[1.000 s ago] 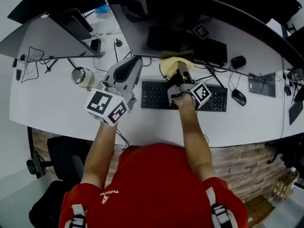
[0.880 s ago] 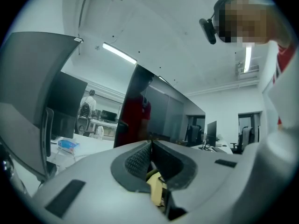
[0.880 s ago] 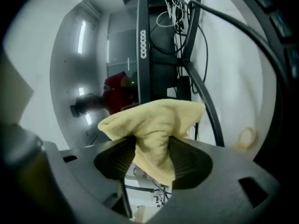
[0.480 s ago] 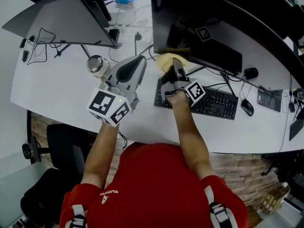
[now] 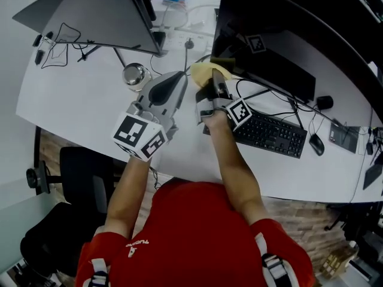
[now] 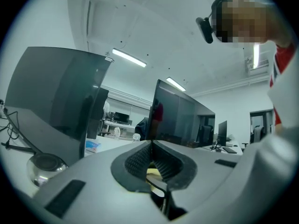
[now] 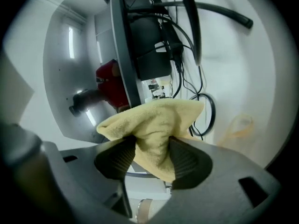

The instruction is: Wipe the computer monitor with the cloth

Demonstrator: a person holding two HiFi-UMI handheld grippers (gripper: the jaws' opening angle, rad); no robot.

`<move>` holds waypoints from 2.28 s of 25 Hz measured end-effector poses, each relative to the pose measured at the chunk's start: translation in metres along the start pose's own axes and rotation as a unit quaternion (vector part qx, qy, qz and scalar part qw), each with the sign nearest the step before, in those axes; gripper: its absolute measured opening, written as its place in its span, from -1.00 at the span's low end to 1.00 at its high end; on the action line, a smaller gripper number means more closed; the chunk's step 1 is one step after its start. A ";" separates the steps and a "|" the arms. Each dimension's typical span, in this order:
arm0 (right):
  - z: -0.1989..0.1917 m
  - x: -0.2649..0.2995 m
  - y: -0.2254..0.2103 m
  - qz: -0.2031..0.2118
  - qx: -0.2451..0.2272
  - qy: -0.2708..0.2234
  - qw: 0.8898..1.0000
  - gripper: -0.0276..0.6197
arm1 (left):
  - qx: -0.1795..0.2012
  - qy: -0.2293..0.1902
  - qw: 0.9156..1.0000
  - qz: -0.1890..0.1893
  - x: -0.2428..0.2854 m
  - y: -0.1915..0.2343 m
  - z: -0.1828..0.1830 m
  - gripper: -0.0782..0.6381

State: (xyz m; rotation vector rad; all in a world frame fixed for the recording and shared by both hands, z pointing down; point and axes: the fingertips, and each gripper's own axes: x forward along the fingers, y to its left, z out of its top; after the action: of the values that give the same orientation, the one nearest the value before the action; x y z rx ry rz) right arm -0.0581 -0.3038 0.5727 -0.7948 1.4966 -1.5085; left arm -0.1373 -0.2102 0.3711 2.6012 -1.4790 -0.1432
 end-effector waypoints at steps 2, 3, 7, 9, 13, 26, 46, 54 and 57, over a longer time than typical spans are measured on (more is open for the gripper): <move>-0.008 0.006 0.001 -0.014 -0.037 0.011 0.999 -0.26 | -0.001 0.003 1.000 0.007 -0.003 0.004 0.001 -0.75; -0.011 0.009 0.003 -0.020 -0.063 0.014 0.998 -0.26 | -0.001 0.003 1.000 0.008 -0.005 0.005 0.001 -0.75; -0.015 0.015 0.011 -0.056 -0.181 0.016 0.982 -0.29 | -0.003 -0.002 1.000 0.010 -0.012 0.010 -0.002 -0.75; -0.017 0.015 0.011 -0.085 -0.238 0.025 0.967 -0.29 | -0.004 -0.003 1.000 0.016 -0.015 0.014 -0.004 -0.75; -0.015 0.013 0.008 -0.164 -0.349 0.032 0.922 -0.29 | -0.007 -0.003 1.000 0.020 -0.021 0.016 -0.005 -0.75; -0.021 0.011 0.008 -0.308 -0.443 0.039 0.841 -0.41 | -0.001 0.011 0.998 0.056 -0.034 0.007 0.003 -0.75; -0.020 0.016 0.067 -0.362 -0.569 -0.067 0.735 -0.46 | -0.022 0.006 0.996 -0.088 -0.082 0.029 0.008 -0.75; -0.026 0.022 0.129 -0.342 -0.623 -0.107 0.695 -0.46 | -0.016 0.008 0.995 -0.098 -0.093 0.037 0.005 -0.75; -0.029 0.025 0.157 -0.331 -0.641 -0.121 0.682 -0.45 | -0.012 -0.001 0.994 -0.110 -0.093 0.033 0.008 -0.75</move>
State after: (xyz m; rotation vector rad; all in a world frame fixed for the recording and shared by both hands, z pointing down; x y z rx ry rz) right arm -0.0742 -0.3013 0.4116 -2.4491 2.0598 -0.4174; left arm -0.2142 -0.1479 0.3703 2.7389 -1.1797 -0.1853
